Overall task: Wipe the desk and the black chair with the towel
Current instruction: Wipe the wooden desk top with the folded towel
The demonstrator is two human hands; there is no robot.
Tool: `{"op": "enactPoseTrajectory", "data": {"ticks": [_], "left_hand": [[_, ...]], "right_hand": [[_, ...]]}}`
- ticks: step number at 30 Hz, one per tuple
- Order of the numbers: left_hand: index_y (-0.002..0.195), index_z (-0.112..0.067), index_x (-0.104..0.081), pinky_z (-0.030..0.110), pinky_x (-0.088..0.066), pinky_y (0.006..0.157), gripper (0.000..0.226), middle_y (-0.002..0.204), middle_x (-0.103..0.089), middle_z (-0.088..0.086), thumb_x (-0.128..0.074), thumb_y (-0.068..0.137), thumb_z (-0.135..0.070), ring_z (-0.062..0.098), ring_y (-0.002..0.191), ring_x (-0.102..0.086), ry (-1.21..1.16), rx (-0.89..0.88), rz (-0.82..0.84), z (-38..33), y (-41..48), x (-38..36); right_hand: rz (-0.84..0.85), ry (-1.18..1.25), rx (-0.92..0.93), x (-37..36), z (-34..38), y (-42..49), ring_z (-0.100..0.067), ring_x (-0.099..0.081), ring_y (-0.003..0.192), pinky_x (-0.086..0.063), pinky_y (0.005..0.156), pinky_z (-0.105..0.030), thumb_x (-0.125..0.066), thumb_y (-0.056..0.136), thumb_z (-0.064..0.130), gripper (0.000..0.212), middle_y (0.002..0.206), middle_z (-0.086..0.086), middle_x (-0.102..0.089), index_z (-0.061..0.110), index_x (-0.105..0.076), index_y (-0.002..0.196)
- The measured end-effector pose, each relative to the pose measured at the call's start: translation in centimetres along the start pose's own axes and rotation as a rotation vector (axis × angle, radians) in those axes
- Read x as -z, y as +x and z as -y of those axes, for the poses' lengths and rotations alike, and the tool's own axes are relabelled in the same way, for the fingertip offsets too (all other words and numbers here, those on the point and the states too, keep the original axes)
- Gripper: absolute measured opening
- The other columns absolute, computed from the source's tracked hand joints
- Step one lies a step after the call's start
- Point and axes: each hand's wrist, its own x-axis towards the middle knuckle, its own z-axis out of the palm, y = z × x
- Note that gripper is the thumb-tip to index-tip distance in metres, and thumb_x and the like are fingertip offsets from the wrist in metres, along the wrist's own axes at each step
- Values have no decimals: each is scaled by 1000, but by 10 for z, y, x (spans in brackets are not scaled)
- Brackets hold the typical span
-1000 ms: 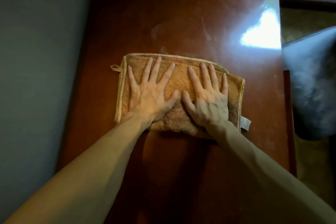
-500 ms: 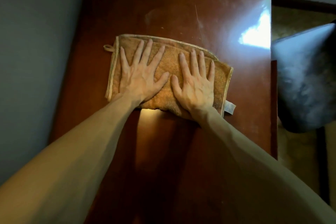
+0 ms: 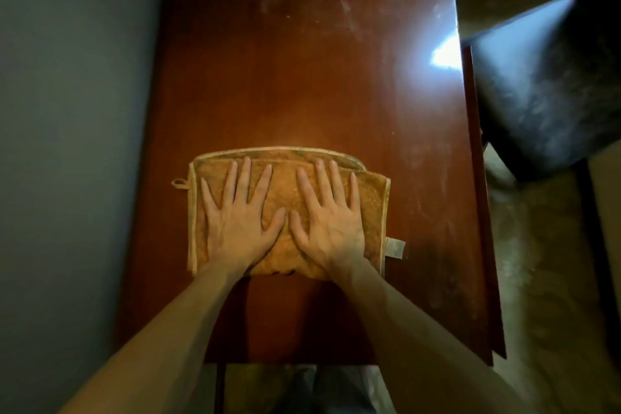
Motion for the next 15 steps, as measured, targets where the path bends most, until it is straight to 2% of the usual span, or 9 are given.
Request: {"op": "enactPoseTrajectory", "data": {"ticks": [8, 15], "left_hand": [[167, -31, -9, 70, -3, 123, 82, 175, -4, 7, -27, 97, -71, 28, 161, -3, 10, -20, 43, -7, -118, -15], [167, -32, -4, 68, 4, 123, 83, 175, 2, 6, -22, 98, -74, 28, 161, 1, -34, 6, 98, -26, -176, -21]], "right_hand": [[84, 23, -8, -8, 20, -116, -26, 6, 159, -3, 126, -58, -35, 101, 59, 75, 173, -7, -4, 28, -13, 165], [91, 38, 1, -12, 13, -169, -26, 5, 159, -8, 126, -59, -35, 100, 60, 75, 173, -6, -4, 30, -11, 165]]}}
